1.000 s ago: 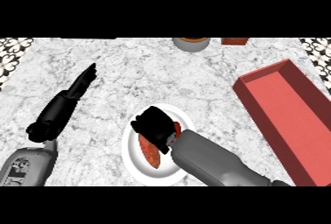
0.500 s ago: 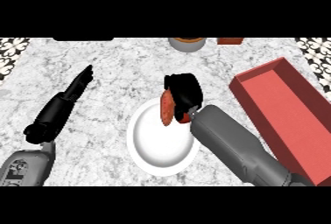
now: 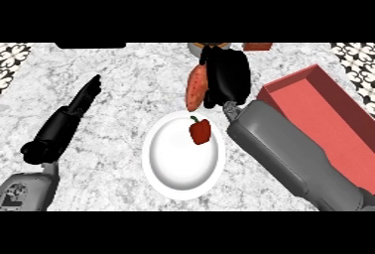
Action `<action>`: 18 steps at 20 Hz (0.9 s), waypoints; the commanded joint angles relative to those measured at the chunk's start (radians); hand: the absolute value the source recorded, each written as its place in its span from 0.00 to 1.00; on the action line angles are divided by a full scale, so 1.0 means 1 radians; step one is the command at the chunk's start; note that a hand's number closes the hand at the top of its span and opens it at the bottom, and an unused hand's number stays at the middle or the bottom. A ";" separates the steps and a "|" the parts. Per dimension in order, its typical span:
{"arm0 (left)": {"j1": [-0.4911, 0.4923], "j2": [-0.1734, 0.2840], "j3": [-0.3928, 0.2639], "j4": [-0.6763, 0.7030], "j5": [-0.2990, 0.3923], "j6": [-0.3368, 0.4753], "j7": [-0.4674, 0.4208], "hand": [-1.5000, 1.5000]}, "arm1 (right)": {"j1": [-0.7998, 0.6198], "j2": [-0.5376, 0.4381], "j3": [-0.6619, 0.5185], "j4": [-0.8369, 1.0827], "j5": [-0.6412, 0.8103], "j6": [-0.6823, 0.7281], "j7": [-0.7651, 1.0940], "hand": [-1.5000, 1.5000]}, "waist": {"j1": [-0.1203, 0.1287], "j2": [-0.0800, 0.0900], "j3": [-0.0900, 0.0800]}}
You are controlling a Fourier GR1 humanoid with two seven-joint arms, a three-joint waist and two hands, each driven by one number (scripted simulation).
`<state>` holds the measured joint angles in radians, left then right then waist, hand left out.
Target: Pick the sweet potato from the plate and place it in the cardboard box
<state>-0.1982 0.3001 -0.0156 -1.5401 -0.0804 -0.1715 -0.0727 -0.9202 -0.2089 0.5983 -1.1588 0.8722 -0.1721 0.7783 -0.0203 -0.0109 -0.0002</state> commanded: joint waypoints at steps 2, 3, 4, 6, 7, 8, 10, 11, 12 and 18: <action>0.015 0.008 0.014 0.009 0.010 -0.016 -0.012 0.50 | 0.000 -0.067 -0.142 -0.124 0.038 -0.048 0.183 1.00 | -0.008 0.001 0.000; 0.005 -0.018 -0.012 -0.022 -0.013 0.013 0.021 0.50 | 0.025 -0.106 -0.165 -0.136 0.051 -0.065 0.188 1.00 | -0.009 0.001 0.001; -0.005 -0.041 -0.036 -0.030 -0.034 0.032 0.045 0.50 | 0.021 -0.107 -0.169 -0.183 0.063 -0.023 0.239 1.00 | -0.009 0.000 0.001; 0.001 0.023 0.026 -0.025 0.029 -0.039 0.030 0.50 | 0.038 -0.170 -0.225 -0.225 0.063 -0.006 0.248 1.00 | -0.001 0.001 0.000; 0.033 -0.001 0.000 -0.058 -0.010 -0.004 0.013 0.50 | 0.051 -0.152 -0.238 -0.182 0.095 -0.047 0.261 1.00 | 0.013 0.005 0.000; -0.014 0.004 0.016 -0.053 0.010 -0.012 0.069 0.50 | 0.062 -0.213 -0.278 -0.225 0.067 -0.013 0.235 1.00 | 0.004 0.004 0.001; 0.024 -0.023 -0.008 -0.016 -0.022 0.002 0.000 0.50 | 0.125 -0.238 -0.324 -0.252 0.050 -0.025 0.205 1.00 | 0.008 0.008 0.000; 0.027 0.003 0.005 -0.028 -0.009 -0.024 -0.009 0.50 | 0.161 -0.285 -0.362 -0.246 0.026 -0.040 0.160 1.00 | 0.008 0.008 0.001; -0.031 0.006 0.027 -0.009 0.013 -0.034 0.026 0.50 | 0.173 -0.285 -0.379 -0.238 0.023 -0.033 0.156 1.00 | 0.009 0.010 0.000; -0.015 -0.010 0.012 -0.041 -0.018 -0.021 0.047 0.50 | 0.298 -0.393 -0.443 -0.214 -0.061 0.092 0.023 1.00 | 0.014 0.010 0.001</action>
<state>-0.2071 0.2908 -0.0062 -1.5674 -0.0926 -0.1921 -0.0481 -0.6976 -0.5427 0.2043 -1.3864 0.8632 -0.1358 0.8700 -0.0087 -0.0021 0.0001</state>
